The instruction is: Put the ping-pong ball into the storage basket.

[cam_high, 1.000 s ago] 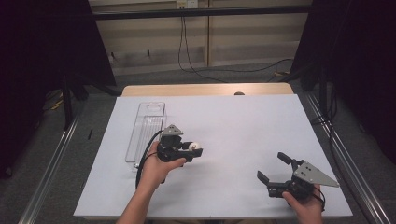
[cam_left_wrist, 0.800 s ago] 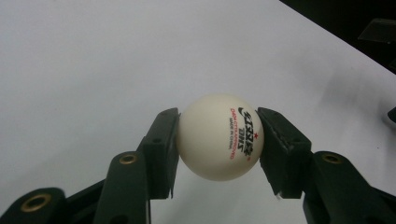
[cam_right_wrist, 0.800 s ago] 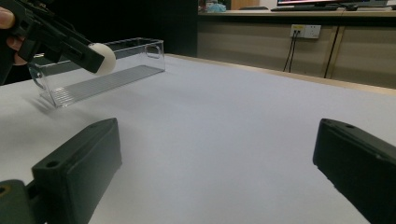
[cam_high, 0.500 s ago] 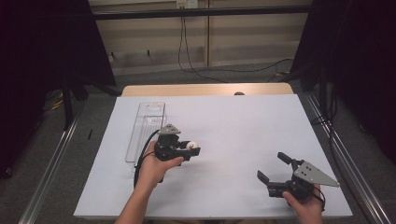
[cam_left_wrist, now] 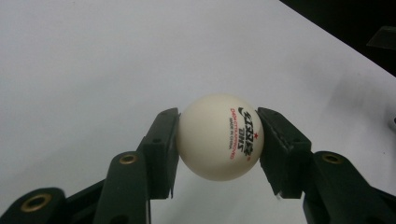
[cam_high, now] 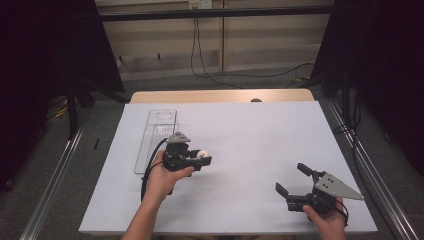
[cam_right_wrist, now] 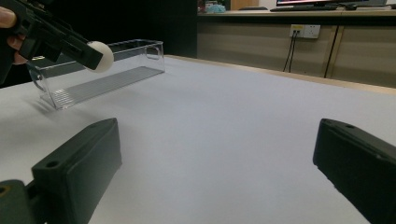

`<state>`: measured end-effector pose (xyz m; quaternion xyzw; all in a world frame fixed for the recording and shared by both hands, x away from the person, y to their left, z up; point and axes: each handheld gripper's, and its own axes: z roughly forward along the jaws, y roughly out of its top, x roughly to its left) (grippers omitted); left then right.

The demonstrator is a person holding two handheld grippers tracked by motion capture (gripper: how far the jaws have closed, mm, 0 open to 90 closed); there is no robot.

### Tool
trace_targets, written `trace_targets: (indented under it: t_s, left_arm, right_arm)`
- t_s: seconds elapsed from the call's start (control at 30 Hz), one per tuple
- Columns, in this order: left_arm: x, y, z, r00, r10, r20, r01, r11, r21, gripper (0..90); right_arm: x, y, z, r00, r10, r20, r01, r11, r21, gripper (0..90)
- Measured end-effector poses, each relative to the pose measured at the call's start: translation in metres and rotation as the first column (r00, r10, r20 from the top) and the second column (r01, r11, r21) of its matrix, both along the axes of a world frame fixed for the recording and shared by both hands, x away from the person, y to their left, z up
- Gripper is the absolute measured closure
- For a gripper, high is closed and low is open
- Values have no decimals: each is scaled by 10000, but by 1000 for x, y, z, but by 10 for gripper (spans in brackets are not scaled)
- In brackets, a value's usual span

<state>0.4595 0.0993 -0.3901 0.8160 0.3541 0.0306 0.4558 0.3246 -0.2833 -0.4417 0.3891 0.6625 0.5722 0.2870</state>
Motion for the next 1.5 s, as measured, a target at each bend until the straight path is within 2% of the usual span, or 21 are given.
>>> trace_targets:
  t_s: [0.1,0.13,0.2,0.47,0.5,0.6,0.7,0.8,0.9,1.2,1.23,1.27,1.5]
  left_arm:
    - [1,0,0,10000,9,-30,-9,10000,34,510]
    - [0,0,-1,10000,82,22,-82,9999,-91,510]
    - [1,1,-1,10000,-34,-8,35,10000,58,510]
    - [2,3,0,10000,73,-18,-73,10000,-12,510]
    - [2,4,1,10000,67,-35,-67,9999,89,510]
    - [2,5,1,9999,155,-36,-155,9998,-133,510]
    - [2,8,3,9998,180,0,-180,9998,-59,510]
    - [3,9,4,9995,305,9,-305,9994,-152,510]
    - [3,11,5,9995,300,70,-300,9995,40,510]
    - [3,14,7,9991,397,117,-396,9991,-137,510]
    - [3,15,8,9992,382,84,-382,9993,-24,510]
    - [3,16,8,9990,424,102,-422,9990,-155,510]
    - [4,19,7,9984,564,18,-564,9984,-84,510]
  right_arm:
    - [0,0,0,10000,-26,14,26,10000,4,8]
    - [0,0,0,10000,-17,-21,17,10000,27,8]
    - [0,0,0,10000,-15,7,15,10000,-10,8]
    - [0,0,0,10000,-6,-2,6,10000,-15,9]
    - [1,0,0,10000,-17,7,17,10000,13,9]
    - [0,0,0,10000,-1,23,1,10000,6,8]
    - [1,1,0,10000,-18,12,18,10000,1,9]
    - [1,1,0,10000,-11,15,11,10000,12,9]
    - [0,1,0,10000,-13,13,13,10000,10,9]
    - [1,0,0,10000,-12,-18,12,10000,-1,9]
    - [1,1,0,10000,4,-24,-4,10000,4,9]
    - [1,1,0,10000,-11,3,11,10000,18,9]
    - [0,0,1,10000,-23,-17,23,9999,118,9]
